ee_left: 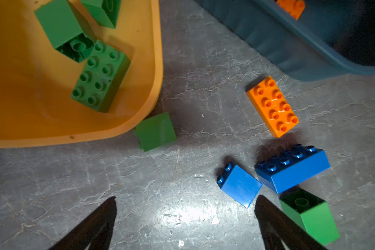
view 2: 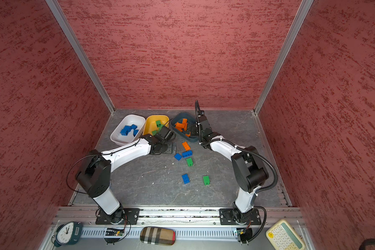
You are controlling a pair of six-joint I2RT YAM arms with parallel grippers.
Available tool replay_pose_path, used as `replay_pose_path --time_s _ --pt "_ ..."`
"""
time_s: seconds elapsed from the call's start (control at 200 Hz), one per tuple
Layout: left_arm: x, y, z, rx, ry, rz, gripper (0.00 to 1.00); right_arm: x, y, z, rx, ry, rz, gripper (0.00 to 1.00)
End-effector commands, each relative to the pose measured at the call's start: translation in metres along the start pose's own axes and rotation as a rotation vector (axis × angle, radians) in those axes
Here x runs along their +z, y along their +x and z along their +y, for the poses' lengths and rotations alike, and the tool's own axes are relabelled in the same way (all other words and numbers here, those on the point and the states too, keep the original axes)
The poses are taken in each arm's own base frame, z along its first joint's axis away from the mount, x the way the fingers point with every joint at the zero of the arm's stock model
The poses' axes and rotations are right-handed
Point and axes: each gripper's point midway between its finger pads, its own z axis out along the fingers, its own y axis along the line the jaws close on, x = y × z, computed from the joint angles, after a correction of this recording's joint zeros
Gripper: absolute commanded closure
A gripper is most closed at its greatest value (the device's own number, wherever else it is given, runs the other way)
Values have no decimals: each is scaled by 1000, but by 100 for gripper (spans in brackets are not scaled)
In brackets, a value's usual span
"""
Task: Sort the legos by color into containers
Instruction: 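Drop the orange brick into the teal tub while the left gripper reaches forward, then grasp a green brick by the yellow tub with left gripper while right draws back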
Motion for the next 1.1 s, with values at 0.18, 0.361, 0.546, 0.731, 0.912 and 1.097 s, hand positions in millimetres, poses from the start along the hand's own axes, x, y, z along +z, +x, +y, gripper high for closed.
replay_pose_path --time_s 0.18,0.361,0.546,0.731,0.912,1.097 --pt "32 7 14 -37 -193 -7 0 -48 -11 -23 225 25 -220 1" --pt "47 5 21 -58 -241 -36 2 -57 -3 -32 250 54 -213 1" --pt "70 1 16 -125 -202 -27 10 -62 4 -38 265 73 -202 1" --pt "89 1 26 -191 -230 -32 18 -75 -1 -42 271 99 -206 1" --pt "97 4 27 -214 -197 -6 37 -82 -8 -46 261 125 -232 1" --pt "82 5 14 -187 -112 -14 52 -83 -6 -52 273 157 -231 1"
